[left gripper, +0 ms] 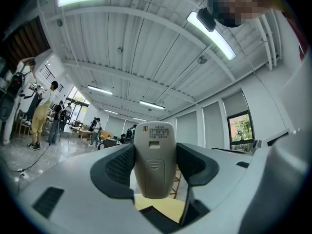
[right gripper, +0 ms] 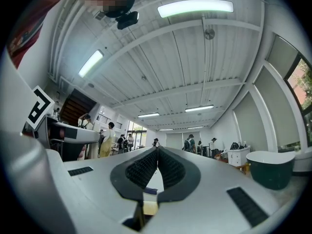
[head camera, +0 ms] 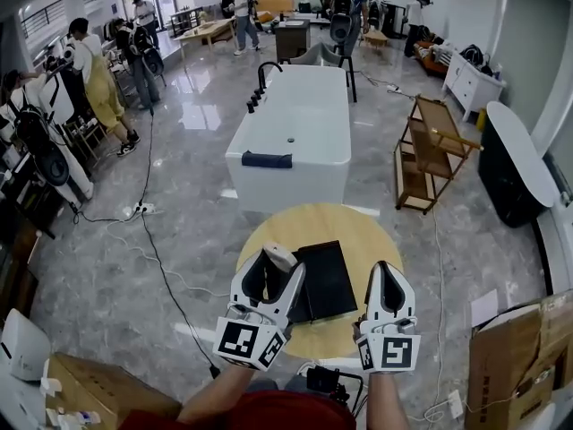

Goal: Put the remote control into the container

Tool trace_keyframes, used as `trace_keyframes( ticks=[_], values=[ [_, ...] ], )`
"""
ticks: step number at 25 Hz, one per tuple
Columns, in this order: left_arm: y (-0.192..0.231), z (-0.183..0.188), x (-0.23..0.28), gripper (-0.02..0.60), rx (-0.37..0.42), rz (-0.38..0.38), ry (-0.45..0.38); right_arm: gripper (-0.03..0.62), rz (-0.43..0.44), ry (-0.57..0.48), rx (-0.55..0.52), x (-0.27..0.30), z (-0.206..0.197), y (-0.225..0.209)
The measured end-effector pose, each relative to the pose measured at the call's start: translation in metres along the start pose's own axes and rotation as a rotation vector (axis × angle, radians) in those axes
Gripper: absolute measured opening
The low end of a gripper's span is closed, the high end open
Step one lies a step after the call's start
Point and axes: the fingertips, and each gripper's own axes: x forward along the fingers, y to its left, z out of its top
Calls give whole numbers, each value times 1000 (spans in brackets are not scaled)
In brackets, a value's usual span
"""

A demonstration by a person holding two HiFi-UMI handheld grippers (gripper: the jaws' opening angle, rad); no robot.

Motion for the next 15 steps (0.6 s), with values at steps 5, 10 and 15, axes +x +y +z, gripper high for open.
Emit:
trace_keyframes(
  ticks=[5,10,15],
  values=[
    [9,-1,10,276,8,10,6,21,4,7,8,16,-6,-5],
    [30,0,20,276,8,5,5,21,2,19,2,38,-12,3],
    [46,-6,32,276,0,-16,23,21,-14,38,-16,51,-17,9]
  ],
)
